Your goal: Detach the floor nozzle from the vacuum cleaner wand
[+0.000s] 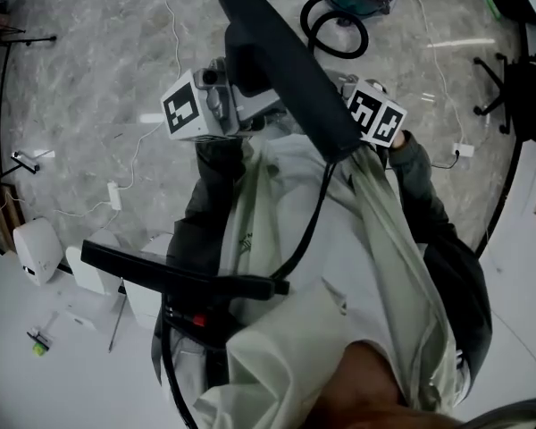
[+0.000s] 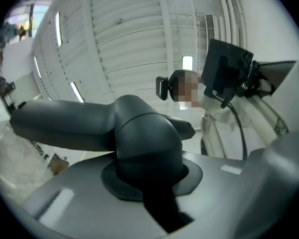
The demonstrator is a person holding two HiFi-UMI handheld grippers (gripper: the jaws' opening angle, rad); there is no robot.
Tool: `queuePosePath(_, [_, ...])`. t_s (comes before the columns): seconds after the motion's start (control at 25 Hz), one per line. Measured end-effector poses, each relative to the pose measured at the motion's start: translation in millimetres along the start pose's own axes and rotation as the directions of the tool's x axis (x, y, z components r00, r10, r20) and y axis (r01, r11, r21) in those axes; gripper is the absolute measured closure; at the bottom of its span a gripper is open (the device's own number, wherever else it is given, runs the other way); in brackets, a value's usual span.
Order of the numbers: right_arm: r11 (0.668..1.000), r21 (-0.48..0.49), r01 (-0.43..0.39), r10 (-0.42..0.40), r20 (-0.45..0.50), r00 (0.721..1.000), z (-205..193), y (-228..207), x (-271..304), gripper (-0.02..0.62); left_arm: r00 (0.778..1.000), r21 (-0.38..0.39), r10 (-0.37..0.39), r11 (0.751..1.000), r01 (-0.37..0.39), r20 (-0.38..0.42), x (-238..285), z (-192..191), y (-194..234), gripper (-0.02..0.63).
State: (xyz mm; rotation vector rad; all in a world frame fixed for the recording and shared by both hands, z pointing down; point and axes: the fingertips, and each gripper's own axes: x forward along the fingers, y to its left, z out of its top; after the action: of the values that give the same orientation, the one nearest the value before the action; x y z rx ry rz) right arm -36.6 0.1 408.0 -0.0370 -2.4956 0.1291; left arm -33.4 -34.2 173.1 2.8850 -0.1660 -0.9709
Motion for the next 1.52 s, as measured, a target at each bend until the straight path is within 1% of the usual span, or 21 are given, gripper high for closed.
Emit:
queuePosePath(0.08, [0.986, 0.027, 0.163, -0.163, 0.010, 0.987, 2, -21, -2, 0.549, 0.990, 0.015, 0.142, 0.990, -0.143, 0.019, 1, 3, 19, 0.529])
queuePosePath(0.12, [0.964, 0.041, 0.263, -0.264, 0.002, 0.965, 2, -30, -4, 0.551, 0.974, 0.016, 0.226, 0.974, -0.227, 0.023, -1, 3, 30, 0.529])
queuePosePath(0.24, [0.854, 0.055, 0.518, -0.513, -0.074, 0.855, -9, -49, -13, 0.552, 0.874, -0.023, 0.485, 0.874, -0.485, 0.014, -16, 0, 60, 0.531])
queuePosePath(0.32, [0.841, 0.062, 0.538, -0.531, -0.097, 0.842, -13, -48, -11, 0.554, 0.812, -0.039, 0.584, 0.811, -0.584, -0.017, -23, -6, 69, 0.529])
queuePosePath(0.36, [0.854, 0.065, 0.516, -0.510, -0.089, 0.855, -12, -45, -8, 0.554, 0.803, -0.039, 0.595, 0.802, -0.595, -0.029, -23, -8, 70, 0.531])
queuePosePath(0.4, [0.873, 0.064, 0.484, -0.479, -0.072, 0.875, -9, -42, -6, 0.554, 0.815, -0.035, 0.579, 0.814, -0.580, -0.034, -20, -9, 67, 0.529])
queuePosePath(0.48, [0.922, 0.048, 0.384, -0.383, -0.028, 0.923, -5, -32, -3, 0.554, 0.887, -0.024, 0.462, 0.886, -0.462, -0.026, -10, -6, 51, 0.528])
queuePosePath(0.56, [0.972, 0.022, 0.233, -0.233, 0.011, 0.972, -3, -15, -6, 0.554, 0.970, -0.011, 0.242, 0.970, -0.243, -0.012, 2, -3, 24, 0.527])
queuePosePath(0.6, [0.989, 0.007, 0.146, -0.146, 0.032, 0.989, -3, -5, -8, 0.552, 0.993, -0.006, 0.118, 0.993, -0.119, -0.011, 6, -4, 7, 0.526])
queuePosePath(0.64, [0.998, -0.009, 0.069, -0.068, 0.048, 0.997, -3, 4, -11, 0.554, 1.000, 0.001, 0.013, 1.000, -0.013, -0.015, 10, -6, -7, 0.526])
queuePosePath(0.72, [0.999, -0.029, -0.015, 0.017, 0.063, 0.998, -3, 11, -15, 0.554, 0.997, 0.017, -0.070, 0.997, 0.070, -0.026, 15, -11, -18, 0.523])
queuePosePath(0.8, [1.000, -0.024, 0.005, -0.003, 0.066, 0.998, -2, 2, -15, 0.554, 1.000, 0.040, 0.018, 0.999, -0.018, -0.017, 16, -12, -6, 0.526])
queuePosePath(0.88, [0.994, -0.001, 0.105, -0.105, 0.052, 0.993, -1, -14, -13, 0.554, 0.988, 0.052, 0.156, 0.986, -0.156, 0.005, 14, -7, 14, 0.529])
queuePosePath(0.96, [0.967, 0.029, 0.254, -0.255, 0.016, 0.967, -1, -29, -10, 0.555, 0.953, 0.030, 0.301, 0.953, -0.301, 0.019, 4, -3, 34, 0.529])
queuePosePath(1.08, [0.895, 0.081, 0.439, -0.435, -0.058, 0.898, -7, -44, -5, 0.555, 0.862, -0.032, 0.507, 0.861, -0.507, -0.012, -18, -8, 65, 0.529])
queuePosePath(1.16, [0.879, 0.103, 0.466, -0.459, -0.080, 0.885, -13, -43, 0, 0.555, 0.816, -0.054, 0.577, 0.814, -0.579, -0.048, -26, -16, 74, 0.531])
queuePosePath(1.2, [0.885, 0.106, 0.454, -0.448, -0.076, 0.891, -14, -41, 2, 0.555, 0.812, -0.058, 0.581, 0.810, -0.584, -0.057, -27, -18, 74, 0.531])
queuePosePath(1.24, [0.898, 0.101, 0.428, -0.423, -0.065, 0.904, -14, -37, 4, 0.555, 0.822, -0.058, 0.567, 0.820, -0.570, -0.057, -26, -18, 71, 0.529])
queuePosePath(1.32, [0.937, 0.071, 0.341, -0.339, -0.036, 0.940, -11, -29, 6, 0.554, 0.874, -0.050, 0.485, 0.872, -0.486, -0.035, -20, -14, 60, 0.529])
queuePosePath(1.44, [0.994, 0.010, 0.112, -0.112, 0.019, 0.993, -4, -6, 2, 0.554, 0.970, -0.018, 0.244, 0.970, -0.244, 0.018, -6, -5, 25, 0.529])
queuePosePath(1.52, [0.999, -0.024, -0.040, 0.041, 0.030, 0.999, -5, 11, -3, 0.554, 0.997, 0.009, 0.076, 0.997, -0.076, 0.006, -1, -7, -2, 0.528])
